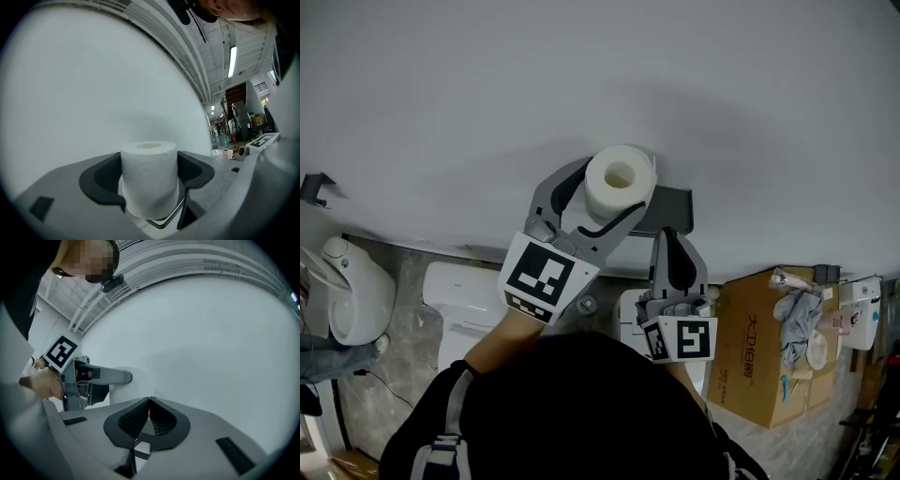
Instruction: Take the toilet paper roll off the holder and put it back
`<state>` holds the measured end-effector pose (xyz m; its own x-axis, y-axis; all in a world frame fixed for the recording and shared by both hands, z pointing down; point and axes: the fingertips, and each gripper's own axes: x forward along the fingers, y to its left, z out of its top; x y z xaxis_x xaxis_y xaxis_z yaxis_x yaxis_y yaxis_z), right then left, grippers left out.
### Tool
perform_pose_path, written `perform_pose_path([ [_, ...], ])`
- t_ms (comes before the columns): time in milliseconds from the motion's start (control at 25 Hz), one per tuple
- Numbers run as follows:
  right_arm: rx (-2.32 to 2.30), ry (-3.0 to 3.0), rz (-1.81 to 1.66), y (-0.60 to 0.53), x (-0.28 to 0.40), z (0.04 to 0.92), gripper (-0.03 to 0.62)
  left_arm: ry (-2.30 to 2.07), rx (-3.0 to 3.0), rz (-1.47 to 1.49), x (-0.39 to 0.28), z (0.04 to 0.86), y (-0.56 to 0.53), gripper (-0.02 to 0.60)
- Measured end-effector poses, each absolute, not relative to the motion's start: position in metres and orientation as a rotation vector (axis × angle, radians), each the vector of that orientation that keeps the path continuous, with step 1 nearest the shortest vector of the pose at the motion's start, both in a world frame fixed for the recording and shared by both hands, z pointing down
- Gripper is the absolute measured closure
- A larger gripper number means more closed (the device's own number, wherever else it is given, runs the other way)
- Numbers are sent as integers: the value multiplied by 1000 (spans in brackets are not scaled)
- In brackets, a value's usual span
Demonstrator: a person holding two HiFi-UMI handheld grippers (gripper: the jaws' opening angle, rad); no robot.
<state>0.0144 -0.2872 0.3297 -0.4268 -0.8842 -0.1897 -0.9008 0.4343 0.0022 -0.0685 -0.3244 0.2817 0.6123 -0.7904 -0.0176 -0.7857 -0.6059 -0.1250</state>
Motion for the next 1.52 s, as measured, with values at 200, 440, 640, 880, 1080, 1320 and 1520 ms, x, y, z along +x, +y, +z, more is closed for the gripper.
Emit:
perform_pose_path([
  [200, -1568, 2519, 151, -284, 7, 327, 571, 1413, -2671, -61, -93, 280, -320, 219],
  [440, -1548, 2540, 154, -283, -3, 327, 571, 1519, -2622, -64, -120, 284, -318, 219],
  [640, -1531, 2551, 154, -282, -8, 326, 571, 1582, -2593, -84, -136, 288, -316, 219],
  [880, -1537, 2549, 156, -282, -8, 327, 571, 1618, -2586, -103, -146, 297, -316, 219],
  [1080, -1542, 2546, 160, -283, -6, 325, 571, 1626, -2587, -111, -147, 299, -317, 219],
  [1320, -1549, 2549, 156, -285, -9, 328, 571, 1623, -2593, -112, -151, 301, -319, 219],
  [1520, -1550, 2552, 155, -285, -10, 328, 571, 1620, -2600, -114, -151, 302, -319, 219],
])
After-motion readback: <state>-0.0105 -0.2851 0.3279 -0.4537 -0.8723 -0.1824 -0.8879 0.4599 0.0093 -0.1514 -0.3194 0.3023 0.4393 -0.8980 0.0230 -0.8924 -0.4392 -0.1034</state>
